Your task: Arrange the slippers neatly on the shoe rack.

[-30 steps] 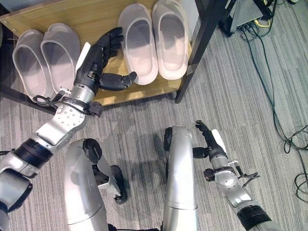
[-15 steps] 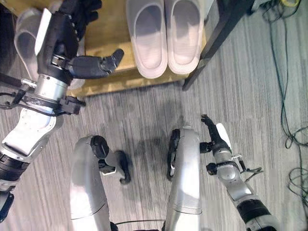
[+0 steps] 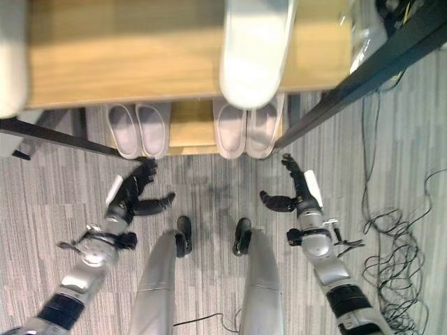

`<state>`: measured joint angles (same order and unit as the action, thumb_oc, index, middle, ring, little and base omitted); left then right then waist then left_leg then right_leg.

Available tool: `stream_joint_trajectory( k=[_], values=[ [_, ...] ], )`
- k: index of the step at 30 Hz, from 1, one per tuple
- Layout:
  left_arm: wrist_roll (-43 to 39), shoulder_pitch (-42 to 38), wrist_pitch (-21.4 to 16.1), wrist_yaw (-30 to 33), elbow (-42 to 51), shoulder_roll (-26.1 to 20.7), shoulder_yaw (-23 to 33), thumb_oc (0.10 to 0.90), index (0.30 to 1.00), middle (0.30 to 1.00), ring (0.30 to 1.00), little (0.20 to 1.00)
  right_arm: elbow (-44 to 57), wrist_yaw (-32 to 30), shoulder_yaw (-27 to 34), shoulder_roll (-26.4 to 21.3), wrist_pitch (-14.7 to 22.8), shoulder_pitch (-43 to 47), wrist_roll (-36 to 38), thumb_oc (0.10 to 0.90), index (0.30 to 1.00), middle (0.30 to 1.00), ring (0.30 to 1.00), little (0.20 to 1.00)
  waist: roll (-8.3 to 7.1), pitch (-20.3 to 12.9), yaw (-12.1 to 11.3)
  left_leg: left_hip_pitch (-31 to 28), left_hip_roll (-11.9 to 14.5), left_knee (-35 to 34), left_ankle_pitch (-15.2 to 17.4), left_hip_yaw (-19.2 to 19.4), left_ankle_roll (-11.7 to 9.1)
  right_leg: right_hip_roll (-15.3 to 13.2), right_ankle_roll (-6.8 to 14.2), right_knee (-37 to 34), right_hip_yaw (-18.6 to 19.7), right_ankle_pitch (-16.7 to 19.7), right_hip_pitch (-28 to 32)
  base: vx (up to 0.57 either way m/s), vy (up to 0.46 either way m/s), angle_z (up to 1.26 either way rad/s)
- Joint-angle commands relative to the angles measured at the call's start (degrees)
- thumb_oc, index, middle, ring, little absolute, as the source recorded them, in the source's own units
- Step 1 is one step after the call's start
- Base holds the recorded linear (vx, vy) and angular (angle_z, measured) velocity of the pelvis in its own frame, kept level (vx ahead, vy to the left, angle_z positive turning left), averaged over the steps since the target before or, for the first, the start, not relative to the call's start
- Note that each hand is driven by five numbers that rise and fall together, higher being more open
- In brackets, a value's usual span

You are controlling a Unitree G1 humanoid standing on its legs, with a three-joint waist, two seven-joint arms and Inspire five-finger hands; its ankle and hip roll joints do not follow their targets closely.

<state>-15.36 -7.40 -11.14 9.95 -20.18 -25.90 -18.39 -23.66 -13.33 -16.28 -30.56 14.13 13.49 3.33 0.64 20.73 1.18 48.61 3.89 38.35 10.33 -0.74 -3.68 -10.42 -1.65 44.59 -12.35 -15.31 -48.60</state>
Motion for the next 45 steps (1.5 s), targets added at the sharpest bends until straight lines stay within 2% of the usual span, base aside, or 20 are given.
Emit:
stream_joint_trajectory(
  k=[1,3,4,5,6,8,9,10,16,21,25,34,39,44,45],
  values=[
    [3.92,0.11,-2.91,-1.45,-2.98,0.06,0.15,0.800,0.900,0.900,0.900,0.900,-2.36,1.19,-0.10,-0.47,1.55,-3.13,-2.14,0.800,0.900,0.900,0.900,0.900,-0.04,-4.91,0.03,-9.55,0.56,-16.60,-7.68,-2.49,-0.68,-0.43,7.07,-18.23,-1.89,9.98,10.82,0.22,-0.090,0.06],
    [6.42,2.49,-2.24,-2.14,-8.71,1.95,-0.58,0.800,0.900,0.900,0.900,0.900,-4.85,2.57,-1.14,0.96,0.92,-5.40,-2.73,0.800,0.900,0.900,0.900,0.900,-0.49,-6.76,-0.27,-19.67,0.50,-26.32,-10.71,-1.64,-1.68,0.87,8.01,-27.19,-3.53,12.36,20.27,0.27,-0.066,0.04],
    [7.80,3.57,-1.83,-2.37,-10.51,2.28,-0.69,0.800,0.900,0.900,0.900,0.900,-5.10,3.29,-1.31,1.54,0.72,-6.42,-2.81,0.800,0.900,0.900,0.900,0.900,-0.60,-7.36,-0.29,-23.57,0.41,-29.68,-11.63,-1.43,-1.87,1.43,8.23,-30.39,-3.86,13.37,24.19,0.17,-0.029,-0.02],
    [7.83,3.56,-1.86,-2.35,-10.53,2.28,-0.71,0.800,0.900,0.900,0.900,0.900,-5.07,3.29,-1.28,1.54,0.72,-6.44,-2.81,0.800,0.900,0.900,0.900,0.900,-0.58,-7.24,-0.25,-23.79,0.37,-30.15,-12.15,-1.48,-1.83,1.46,8.22,-30.91,-3.96,13.85,24.47,0.25,-0.012,-0.05],
    [10.66,5.02,-1.25,-2.66,-14.98,3.65,-1.40,0.800,0.900,0.900,0.900,0.900,-6.68,4.50,-1.78,2.96,0.41,-8.01,-2.59,0.800,0.900,0.900,0.900,0.900,-1.01,-8.85,-0.43,-29.38,1.07,-34.40,-12.83,-0.69,-2.11,2.40,8.84,-35.48,-4.32,14.34,30.45,0.23,0.012,-0.05],
    [13.27,6.36,-0.42,-2.57,-19.26,4.86,-1.34,0.800,0.900,0.900,0.900,0.900,-6.67,5.88,-1.98,4.49,0.24,-9.59,-1.93,0.800,0.900,0.900,0.900,0.900,-1.12,-10.83,-0.44,-33.40,1.33,-37.83,-14.30,-0.17,-2.54,2.89,9.15,-39.32,-4.84,15.73,34.71,0.23,0.014,0.00],
    [13.36,6.43,-0.50,-2.51,-19.36,4.91,-1.37,0.800,0.900,0.900,0.900,0.900,-6.61,5.91,-1.99,4.48,0.22,-9.73,-1.92,0.800,0.900,0.900,0.900,0.900,-1.12,-10.57,-0.51,-34.10,1.39,-38.32,-14.46,-0.09,-2.57,3.00,9.16,-39.74,-4.82,15.89,35.33,0.22,0.030,0.03],
    [16.12,7.80,0.16,-2.52,-23.46,6.32,-1.46,0.800,0.900,0.900,0.900,0.900,-5.64,6.86,-2.64,5.59,0.41,-10.73,-2.24,0.800,0.900,0.900,0.900,0.900,-1.06,-12.74,-0.75,-38.00,1.29,-41.54,-15.22,0.67,-3.08,3.44,9.57,-42.85,-4.85,16.61,38.97,0.23,0.027,0.02],
    [19.87,8.43,1.72,-1.12,-35.15,10.50,-0.25,0.800,0.900,0.900,0.900,0.900,-2.99,10.15,-7.23,9.65,0.56,-11.64,-2.15,0.800,0.900,0.900,0.900,0.900,-1.34,-17.21,-1.63,-44.17,0.64,-43.35,-13.99,1.37,-3.53,4.41,9.63,-48.43,-4.93,16.55,47.22,0.15,0.017,-0.05],
    [20.99,7.52,2.44,-0.06,-41.84,12.66,0.47,0.800,0.900,0.900,0.900,0.900,2.64,12.85,-11.73,12.34,0.79,-9.85,2.15,0.800,0.900,0.900,0.900,0.900,-1.29,-19.01,-2.53,-46.41,0.45,-43.35,-13.31,1.38,-4.00,4.31,9.71,-49.53,-5.02,15.79,50.31,0.07,0.028,0.06],
    [21.25,7.51,2.91,0.32,-44.30,13.29,1.13,0.800,0.900,0.900,0.900,0.900,7.09,13.92,-13.77,12.70,1.13,-8.09,4.26,0.800,0.900,0.900,0.900,0.900,-1.28,-19.61,-3.12,-47.21,0.47,-43.35,-12.98,1.47,-4.04,4.28,9.71,-49.59,-4.92,15.46,51.18,0.01,0.014,0.05],
    [22.31,8.54,3.87,0.87,-47.36,14.82,2.32,0.800,0.900,0.900,0.900,0.900,17.09,12.04,-13.08,10.81,1.80,-3.84,4.27,0.800,0.900,0.900,0.900,0.900,-1.24,-19.95,-3.96,-49.65,0.59,-43.35,-11.75,1.73,-3.65,4.24,9.59,-49.59,-4.56,14.79,53.28,0.03,0.016,0.01],
    [23.12,9.57,4.23,1.14,-47.55,15.19,2.23,0.800,0.900,0.900,0.900,0.900,20.62,4.21,-8.16,6.98,1.43,2.96,-7.14,0.800,0.900,0.900,0.900,0.900,-1.83,-19.85,-4.90,-49.99,0.89,-43.35,-11.13,1.73,-3.20,4.38,9.77,-49.59,-4.53,14.64,53.35,0.01,0.006,0.00],
    [23.51,10.08,4.24,1.09,-47.03,14.77,1.77,0.800,0.900,0.900,0.900,0.900,17.33,-1.01,-5.79,4.84,0.09,8.99,-13.32,0.800,0.900,0.900,0.900,0.900,-2.57,-19.38,-6.18,-49.37,1.05,-43.35,-11.13,1.61,-3.02,4.46,9.94,-49.59,-4.69,14.92,52.78,0.00,0.000,0.00],
    [23.67,10.36,4.18,1.07,-47.10,14.50,1.56,0.800,0.900,0.900,0.900,0.900,15.65,-3.27,-4.69,3.20,-0.77,11.55,-16.51,0.800,0.900,0.900,0.900,0.900,-2.95,-19.19,-6.69,-49.01,1.10,-43.35,-11.16,1.47,-2.95,4.45,10.02,-49.59,-4.75,14.94,52.51,0.00,0.000,0.00]
  ],
)
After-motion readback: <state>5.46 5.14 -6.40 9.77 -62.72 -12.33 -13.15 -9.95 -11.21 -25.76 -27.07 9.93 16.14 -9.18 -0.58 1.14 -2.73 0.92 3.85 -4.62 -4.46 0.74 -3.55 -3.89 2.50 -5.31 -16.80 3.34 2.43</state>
